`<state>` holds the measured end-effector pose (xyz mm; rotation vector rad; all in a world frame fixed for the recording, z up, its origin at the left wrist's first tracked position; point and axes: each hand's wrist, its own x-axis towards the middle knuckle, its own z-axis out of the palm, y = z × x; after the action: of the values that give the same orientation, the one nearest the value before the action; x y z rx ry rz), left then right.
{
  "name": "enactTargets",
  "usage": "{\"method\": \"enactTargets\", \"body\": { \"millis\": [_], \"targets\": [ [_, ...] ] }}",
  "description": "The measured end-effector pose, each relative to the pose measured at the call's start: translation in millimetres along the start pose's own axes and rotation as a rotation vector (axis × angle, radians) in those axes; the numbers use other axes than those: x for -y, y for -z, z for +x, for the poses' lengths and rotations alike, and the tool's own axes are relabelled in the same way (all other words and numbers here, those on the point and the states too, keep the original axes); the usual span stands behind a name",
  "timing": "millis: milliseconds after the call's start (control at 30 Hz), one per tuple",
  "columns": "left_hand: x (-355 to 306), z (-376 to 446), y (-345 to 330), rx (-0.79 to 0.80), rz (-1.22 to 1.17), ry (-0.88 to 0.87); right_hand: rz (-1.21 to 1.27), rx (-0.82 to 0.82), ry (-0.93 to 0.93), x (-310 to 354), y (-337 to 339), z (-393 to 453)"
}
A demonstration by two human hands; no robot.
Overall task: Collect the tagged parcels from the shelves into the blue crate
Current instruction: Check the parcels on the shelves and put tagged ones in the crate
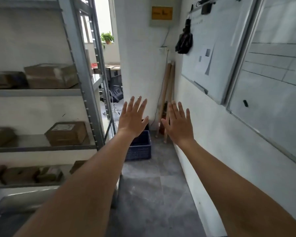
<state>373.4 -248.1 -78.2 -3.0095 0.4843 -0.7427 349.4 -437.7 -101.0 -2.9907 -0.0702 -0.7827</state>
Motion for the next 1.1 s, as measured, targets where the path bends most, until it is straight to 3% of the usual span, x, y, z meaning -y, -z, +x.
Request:
{"method": "enactTargets", "body": {
  "millis": [233,600,1100],
  "targets": [
    [95,-46,33,-0.035,0.105,0.192,0.146,-0.045,0.160,98,9,32],
    [277,-123,81,-0.065,0.309,0.426,0.317,-0.117,0.399,313,5,74],
    [442,-205,52,0.020,0.384,0.665,0.340,-0.004,0.654,529,-62,94]
  ]
}}
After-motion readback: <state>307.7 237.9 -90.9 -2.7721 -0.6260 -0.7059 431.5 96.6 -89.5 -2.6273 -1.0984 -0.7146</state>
